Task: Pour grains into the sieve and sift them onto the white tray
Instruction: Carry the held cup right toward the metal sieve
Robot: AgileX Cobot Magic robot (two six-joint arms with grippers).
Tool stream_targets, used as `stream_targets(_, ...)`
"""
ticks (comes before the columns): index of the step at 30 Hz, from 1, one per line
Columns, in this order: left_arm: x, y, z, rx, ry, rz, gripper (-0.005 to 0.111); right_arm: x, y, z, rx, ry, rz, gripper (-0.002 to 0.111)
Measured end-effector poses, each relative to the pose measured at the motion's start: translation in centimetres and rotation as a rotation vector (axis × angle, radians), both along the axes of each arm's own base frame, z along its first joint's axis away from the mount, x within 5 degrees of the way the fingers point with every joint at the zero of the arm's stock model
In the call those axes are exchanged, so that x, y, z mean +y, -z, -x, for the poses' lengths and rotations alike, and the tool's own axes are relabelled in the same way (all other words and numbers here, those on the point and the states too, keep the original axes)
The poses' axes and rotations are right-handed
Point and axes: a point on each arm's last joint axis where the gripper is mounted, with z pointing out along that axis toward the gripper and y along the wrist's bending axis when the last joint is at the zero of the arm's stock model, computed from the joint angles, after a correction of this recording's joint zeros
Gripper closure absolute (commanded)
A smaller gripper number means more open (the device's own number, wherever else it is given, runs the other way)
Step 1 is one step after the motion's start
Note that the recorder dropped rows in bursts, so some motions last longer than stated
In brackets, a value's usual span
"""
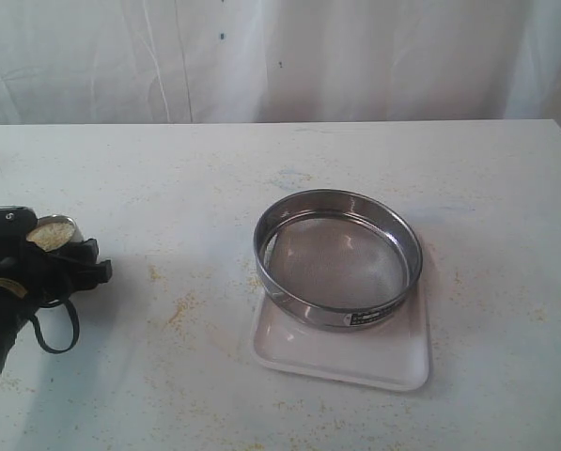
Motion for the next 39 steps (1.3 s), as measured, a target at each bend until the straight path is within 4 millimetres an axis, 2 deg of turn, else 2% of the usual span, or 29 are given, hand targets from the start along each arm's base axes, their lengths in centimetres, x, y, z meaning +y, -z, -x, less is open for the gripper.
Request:
stream_targets(12,-1.0,0.0,0.0,-0.002,0.085,-0.013,0.106,0.0,0.0,0.0,0.0,0.0,0.0,0.108)
stream_targets(22,-4.1,-0.4,-0.9,0.004,0.198,-0.019,0.106,0.0,0.0,0.0,0.0,0.0,0.0,0.108)
stream_targets(32,-6.1,-0.6,-1.3,0.012,0.266,-0.018,0.106,0.0,0.0,0.0,0.0,0.0,0.0,0.108)
stream_targets(39,-8.3,-1.1,-1.8,0.003,0.333,-0.013,0.106,0.0,0.0,0.0,0.0,0.0,0.0,0.108)
